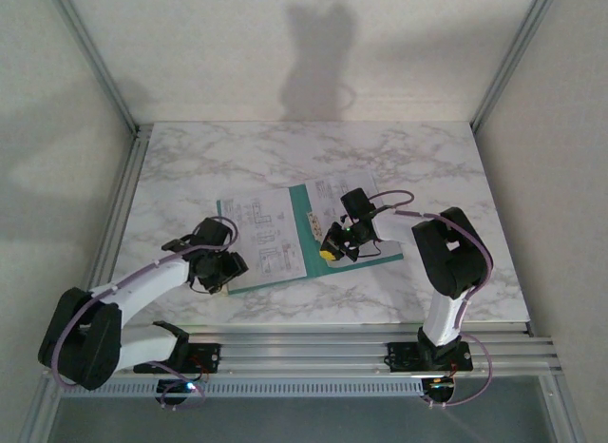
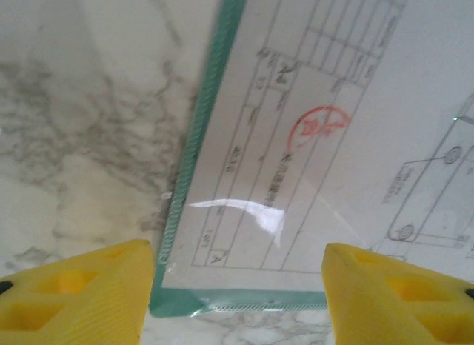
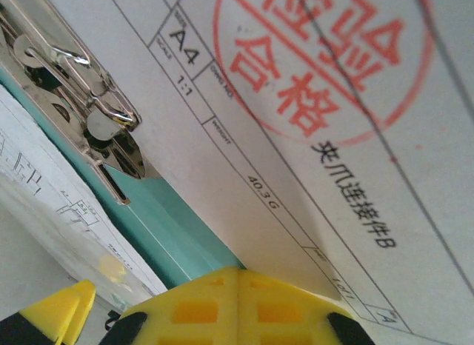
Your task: Put the files into the folder
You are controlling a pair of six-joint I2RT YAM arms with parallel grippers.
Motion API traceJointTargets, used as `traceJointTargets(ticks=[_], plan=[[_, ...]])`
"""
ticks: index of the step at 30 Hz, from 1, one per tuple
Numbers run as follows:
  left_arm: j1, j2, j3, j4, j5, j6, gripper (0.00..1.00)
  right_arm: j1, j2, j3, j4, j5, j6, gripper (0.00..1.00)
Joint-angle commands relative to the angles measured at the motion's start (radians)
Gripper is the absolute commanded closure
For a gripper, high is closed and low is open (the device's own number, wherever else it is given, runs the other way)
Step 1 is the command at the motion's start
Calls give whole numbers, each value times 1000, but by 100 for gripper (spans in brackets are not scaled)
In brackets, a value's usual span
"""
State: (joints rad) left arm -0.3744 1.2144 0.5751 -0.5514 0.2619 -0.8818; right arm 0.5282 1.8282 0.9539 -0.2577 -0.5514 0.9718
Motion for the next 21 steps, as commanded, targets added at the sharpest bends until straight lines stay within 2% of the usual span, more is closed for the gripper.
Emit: traceJointTargets(ticks=[1,5,9,21], plan=[[-8,-4,-12,-54,3,-43,38,5,64,-27,-90,94,6,100],[-16,20,1,-87,-42,-40,37,7,66,-29,-92,92,3,100],[-40,21,-20,-55,6,-71,36,7,65,-32,-91,94,3,100],[-116,68,-27,-12,10,-135,36,9,67,-32,-86,91,5,100]])
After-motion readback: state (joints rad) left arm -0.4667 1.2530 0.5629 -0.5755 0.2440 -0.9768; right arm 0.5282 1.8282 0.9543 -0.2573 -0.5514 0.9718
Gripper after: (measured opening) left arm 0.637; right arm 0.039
